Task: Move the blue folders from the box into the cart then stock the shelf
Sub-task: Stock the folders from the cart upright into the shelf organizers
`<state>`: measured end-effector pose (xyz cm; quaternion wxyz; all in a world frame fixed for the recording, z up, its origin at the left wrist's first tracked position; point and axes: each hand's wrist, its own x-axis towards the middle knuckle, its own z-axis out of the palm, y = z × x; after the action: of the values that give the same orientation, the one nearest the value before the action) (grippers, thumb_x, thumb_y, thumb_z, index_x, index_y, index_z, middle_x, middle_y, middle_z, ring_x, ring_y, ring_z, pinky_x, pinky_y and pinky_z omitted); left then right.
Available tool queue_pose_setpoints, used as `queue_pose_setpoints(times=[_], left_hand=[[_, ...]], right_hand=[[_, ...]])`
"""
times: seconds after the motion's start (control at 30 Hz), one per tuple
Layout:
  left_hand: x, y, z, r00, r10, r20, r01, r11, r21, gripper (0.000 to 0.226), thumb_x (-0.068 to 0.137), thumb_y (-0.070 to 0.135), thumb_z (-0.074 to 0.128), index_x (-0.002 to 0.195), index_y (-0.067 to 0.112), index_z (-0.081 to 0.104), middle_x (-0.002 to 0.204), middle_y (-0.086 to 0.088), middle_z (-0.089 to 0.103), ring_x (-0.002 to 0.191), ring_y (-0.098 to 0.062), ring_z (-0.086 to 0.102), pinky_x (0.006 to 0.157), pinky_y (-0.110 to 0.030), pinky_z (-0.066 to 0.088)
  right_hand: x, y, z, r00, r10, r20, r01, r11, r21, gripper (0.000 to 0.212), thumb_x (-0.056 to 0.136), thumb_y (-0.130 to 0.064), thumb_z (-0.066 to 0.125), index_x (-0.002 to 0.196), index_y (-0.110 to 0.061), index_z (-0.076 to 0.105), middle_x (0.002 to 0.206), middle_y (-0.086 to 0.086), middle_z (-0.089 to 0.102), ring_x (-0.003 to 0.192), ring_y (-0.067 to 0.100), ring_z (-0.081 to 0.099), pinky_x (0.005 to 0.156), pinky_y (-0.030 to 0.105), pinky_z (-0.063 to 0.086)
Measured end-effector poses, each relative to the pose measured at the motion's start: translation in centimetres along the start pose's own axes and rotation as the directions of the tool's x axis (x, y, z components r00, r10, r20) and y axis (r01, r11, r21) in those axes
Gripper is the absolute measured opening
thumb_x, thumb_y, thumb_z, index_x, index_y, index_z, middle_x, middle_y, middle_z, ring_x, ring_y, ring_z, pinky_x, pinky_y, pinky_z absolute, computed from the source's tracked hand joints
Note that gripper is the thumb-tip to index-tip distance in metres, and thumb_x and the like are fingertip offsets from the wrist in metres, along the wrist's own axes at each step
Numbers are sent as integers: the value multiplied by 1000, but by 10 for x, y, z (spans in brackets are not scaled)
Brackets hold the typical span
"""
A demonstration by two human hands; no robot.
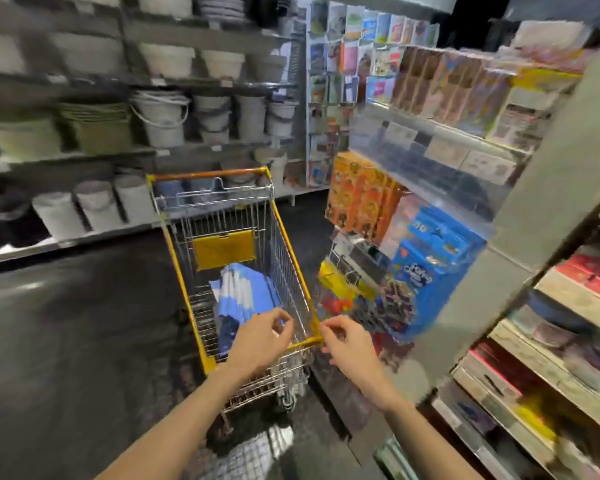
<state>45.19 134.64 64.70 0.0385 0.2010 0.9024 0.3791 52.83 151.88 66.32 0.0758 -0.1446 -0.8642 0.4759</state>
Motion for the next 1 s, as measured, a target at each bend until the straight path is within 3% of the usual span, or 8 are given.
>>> queue_pose_setpoints(times=[0.13,0.23,0.37,0.47,0.73,0.83,1.0], left_hand=[[37,-58,-19,994,-46,95,41,998,54,17,99,42,51,104,32,63,76,14,69,64,1,59,65,-27,50],[63,-97,-29,986,-89,138,80,995,66,17,100,39,50,107,30,63,69,11,65,59,1,55,57,-22,39],[91,-141,-31,969,-141,204,121,987,109,16,99,37,52,107,29,63,81,14,63,74,-6,58,65,-27,43],[109,-167,-30,947,-200,249,179,978,105,19,99,38,52,112,29,63,97,12,69,90,-11,65,78,-33,54],[166,-222,-15,921,-269,283,228,959,170,24,100,32,48,119,24,61,102,4,70,93,-18,66,81,-33,51],[198,-243,-9,904,-310,295,258,945,202,23,100,31,48,117,22,60,106,3,69,94,-21,65,76,-31,46],[247,-268,7,832,-425,357,386,905,178,27,100,27,49,125,19,59,109,-1,70,96,-22,65,82,-31,48]], right_hand=[[54,-5,55,995,52,81,-51,999,-11,13,94,-24,61,84,-29,67,82,-5,71,80,16,71,75,43,58],[90,-1,97,990,105,98,-99,993,-62,15,95,-20,60,83,-20,69,76,-3,70,74,20,71,73,39,55],[121,15,140,970,201,135,-187,976,-111,14,95,-20,60,86,-18,70,75,-1,70,73,22,70,69,35,53],[140,33,160,950,269,160,-249,959,-132,19,96,-25,59,85,-12,69,77,4,71,74,27,70,73,42,55],[233,61,198,896,364,256,-314,925,-216,25,97,-23,57,83,-5,68,71,6,65,68,24,63,76,45,55],[279,70,221,866,399,300,-333,910,-248,16,97,-23,60,103,-11,68,88,5,70,85,25,68,82,35,53],[347,90,248,805,473,358,-401,879,-258,37,96,-28,61,128,-10,57,111,11,70,102,28,66,92,37,51]])
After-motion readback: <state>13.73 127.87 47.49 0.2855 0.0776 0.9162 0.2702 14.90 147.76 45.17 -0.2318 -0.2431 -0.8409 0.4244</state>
